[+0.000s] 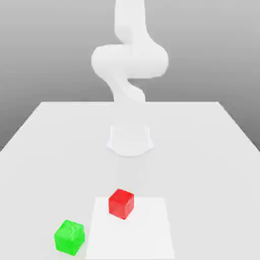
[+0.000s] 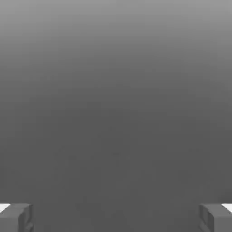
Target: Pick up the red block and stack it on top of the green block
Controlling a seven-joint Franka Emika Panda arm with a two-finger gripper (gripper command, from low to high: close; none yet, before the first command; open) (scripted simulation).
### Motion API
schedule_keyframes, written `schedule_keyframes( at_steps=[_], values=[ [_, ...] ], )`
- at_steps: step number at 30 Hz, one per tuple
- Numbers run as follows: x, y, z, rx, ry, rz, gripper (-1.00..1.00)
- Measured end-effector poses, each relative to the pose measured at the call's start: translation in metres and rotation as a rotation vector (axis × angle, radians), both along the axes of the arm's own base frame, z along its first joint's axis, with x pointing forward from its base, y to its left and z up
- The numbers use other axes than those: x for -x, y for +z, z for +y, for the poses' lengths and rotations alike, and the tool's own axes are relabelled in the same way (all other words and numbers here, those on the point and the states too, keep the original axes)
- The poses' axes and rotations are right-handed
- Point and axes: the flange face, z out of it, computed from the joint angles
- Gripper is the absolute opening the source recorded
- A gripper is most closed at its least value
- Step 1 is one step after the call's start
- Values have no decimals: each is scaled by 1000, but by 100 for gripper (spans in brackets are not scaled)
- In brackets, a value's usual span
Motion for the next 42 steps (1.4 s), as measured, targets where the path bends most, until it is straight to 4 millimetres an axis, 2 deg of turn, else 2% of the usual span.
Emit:
schedule_keyframes(
  at_steps=[4, 6, 9, 13, 17, 20, 24, 25, 32, 39, 42],
  values=[
    [-39, -99, -3, -34, -83, 149, 0],
    [-49, -149, -7, -51, -126, 221, 0],
    [-54, -224, -12, -79, -192, 331, 0],
    [-38, -325, -20, -121, -289, 484, 0],
    [5, -427, -23, -169, -401, 656, 0],
    [17, -468, -24, -182, -431, 697, 0],
    [20, -506, -24, -183, -434, 703, 0],
    [20, -513, -24, -182, -434, 704, -100],
    [21, -515, -23, -182, -434, 703, -100],
    [20, -459, -24, -182, -434, 703, -100],
    [-2, -445, -48, -228, -552, 695, -100]
  ],
)
